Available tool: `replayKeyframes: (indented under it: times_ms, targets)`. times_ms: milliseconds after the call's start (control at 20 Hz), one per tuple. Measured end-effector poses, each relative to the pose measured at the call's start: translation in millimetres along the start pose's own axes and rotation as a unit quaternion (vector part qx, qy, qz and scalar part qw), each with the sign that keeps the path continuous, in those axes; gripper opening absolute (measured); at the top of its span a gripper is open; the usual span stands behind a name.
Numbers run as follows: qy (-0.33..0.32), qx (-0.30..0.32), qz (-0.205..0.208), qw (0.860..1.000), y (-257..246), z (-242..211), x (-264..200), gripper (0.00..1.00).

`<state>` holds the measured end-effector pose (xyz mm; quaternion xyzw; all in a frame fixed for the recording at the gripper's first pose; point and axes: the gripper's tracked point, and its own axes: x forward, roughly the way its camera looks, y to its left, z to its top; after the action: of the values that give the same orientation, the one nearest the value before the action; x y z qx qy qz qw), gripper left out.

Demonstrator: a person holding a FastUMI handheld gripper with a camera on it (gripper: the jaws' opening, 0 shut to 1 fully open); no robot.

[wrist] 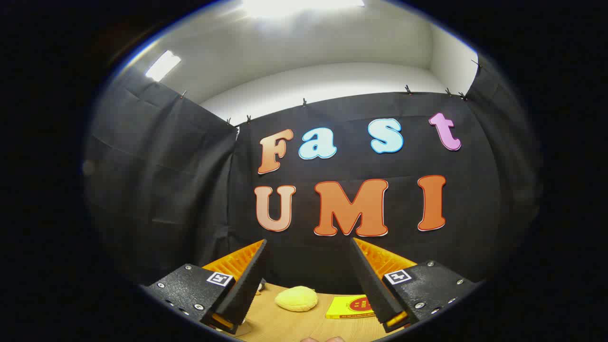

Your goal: Open the storage box then place both shoes into the box .Put the left shoe in first, then the right shoe, with the right side of both shoes facing outward in a uniform manner.

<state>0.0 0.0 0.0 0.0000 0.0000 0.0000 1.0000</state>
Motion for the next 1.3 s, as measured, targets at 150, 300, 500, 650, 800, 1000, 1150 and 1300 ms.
replayKeyframes:
  times_ms: [150, 300, 500, 650, 800, 1000, 1150, 1300]
  targets:
    - [-0.002, 0.004, 0.009, 1.000, 9.5, -0.6, 2.3, 1.00]
    - [0.002, 0.007, 0.015, 1.000, 15.6, -3.5, 4.9, 1.00]
    - [0.009, 0.010, 0.026, 1.000, 24.8, -10.8, 7.6, 1.00]
    - [0.020, 0.020, 0.034, 0.999, 32.3, -19.9, 8.1, 1.00]
    - [0.040, 0.045, 0.054, 0.997, 48.2, -31.3, 8.3, 1.00]
    - [0.077, 0.070, 0.093, 0.990, 75.3, -55.3, 9.1, 1.00]
    - [0.133, 0.103, 0.138, 0.976, 112.3, -89.6, 2.1, 0.99]
    - [0.217, 0.169, 0.178, 0.945, 150.6, -128.7, -7.0, 0.99]
